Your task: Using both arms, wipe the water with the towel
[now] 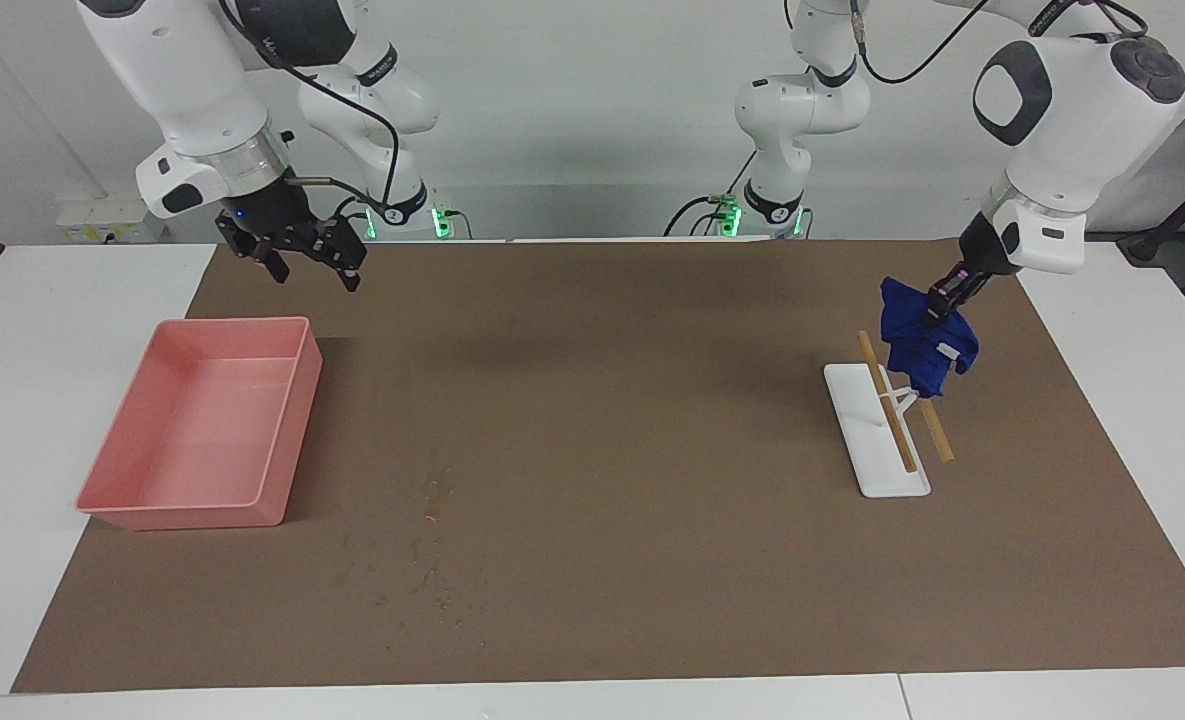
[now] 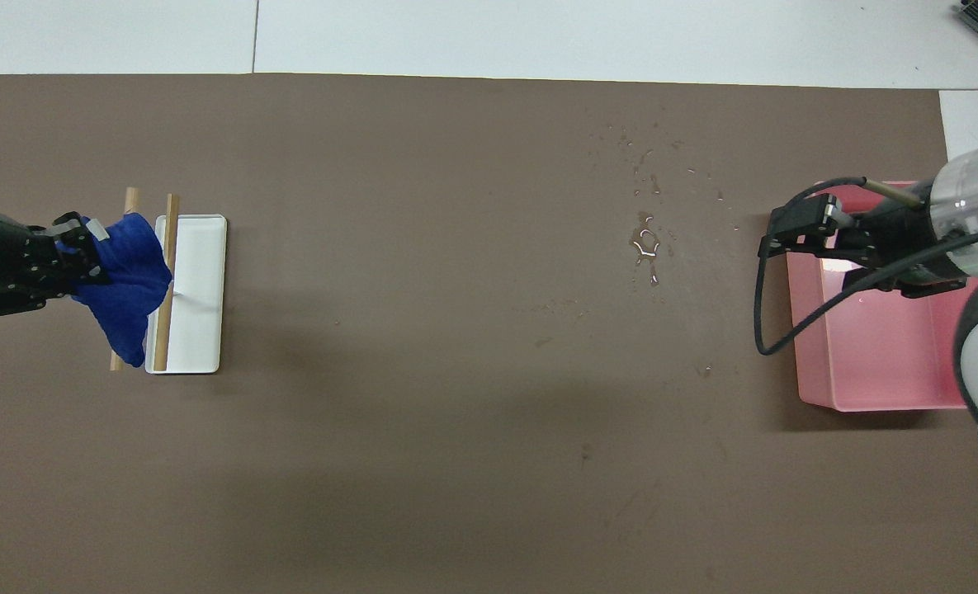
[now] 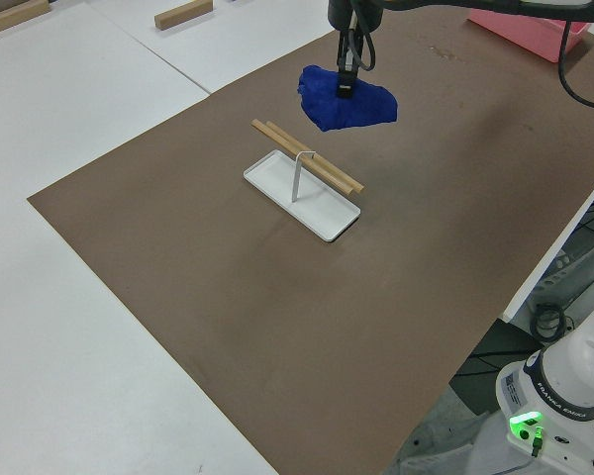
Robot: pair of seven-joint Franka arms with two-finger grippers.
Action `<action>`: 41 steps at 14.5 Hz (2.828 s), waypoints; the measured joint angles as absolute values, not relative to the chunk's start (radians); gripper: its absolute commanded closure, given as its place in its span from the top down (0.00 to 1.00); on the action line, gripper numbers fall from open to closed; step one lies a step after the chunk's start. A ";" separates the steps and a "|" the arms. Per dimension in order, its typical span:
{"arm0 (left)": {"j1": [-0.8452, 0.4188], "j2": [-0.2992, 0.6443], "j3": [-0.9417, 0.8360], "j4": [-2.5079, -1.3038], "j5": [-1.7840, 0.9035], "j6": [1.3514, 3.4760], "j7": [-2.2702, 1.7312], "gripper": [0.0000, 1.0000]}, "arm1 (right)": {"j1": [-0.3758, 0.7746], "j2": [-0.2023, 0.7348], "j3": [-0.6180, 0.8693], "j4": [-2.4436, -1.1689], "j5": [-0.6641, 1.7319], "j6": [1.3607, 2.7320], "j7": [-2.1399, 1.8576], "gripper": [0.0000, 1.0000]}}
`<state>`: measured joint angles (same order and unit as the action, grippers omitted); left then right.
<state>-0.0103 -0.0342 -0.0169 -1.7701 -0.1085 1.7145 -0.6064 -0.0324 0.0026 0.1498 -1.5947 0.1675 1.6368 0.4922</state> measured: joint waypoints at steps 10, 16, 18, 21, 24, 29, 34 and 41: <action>-0.271 -0.048 -0.097 -1.773 -0.216 1.687 -1.249 0.00 | 0.115 0.018 0.178 -1.584 0.264 1.852 1.176 0.97; -0.391 -0.047 -0.097 -1.776 -0.327 1.893 -1.676 0.00 | 0.175 0.048 0.179 -1.581 0.312 1.907 1.447 0.96; -0.419 -0.045 -0.097 -1.777 -0.342 1.966 -1.814 0.00 | 0.180 0.061 0.179 -1.580 0.315 1.910 1.469 0.96; -0.465 -0.044 -0.096 -1.777 -0.343 2.084 -2.038 0.00 | 0.204 0.092 0.179 -1.580 0.318 1.950 1.507 0.96; -0.511 -0.044 -0.097 -1.777 -0.343 2.163 -2.160 0.00 | 0.231 0.110 0.180 -1.580 0.349 1.982 1.517 0.96; -0.533 -0.042 -0.096 -1.777 -0.343 2.279 -2.369 0.00 | 0.274 0.111 0.180 -1.580 0.355 1.981 1.540 0.96; -0.541 -0.040 -0.093 -1.780 -0.342 2.288 -2.383 0.00 | 0.295 0.111 0.180 -1.580 0.355 1.982 1.541 0.00; -0.544 -0.041 -0.094 -1.786 -0.341 2.291 -2.381 0.88 | 0.293 0.111 0.173 -1.576 0.355 1.985 1.541 0.00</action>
<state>-0.5441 -0.0405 -0.0938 -1.7857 -0.3408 2.2910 -2.3812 0.2926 0.1115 0.1732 -1.5758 0.3545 1.9847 1.5414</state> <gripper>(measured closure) 0.824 0.784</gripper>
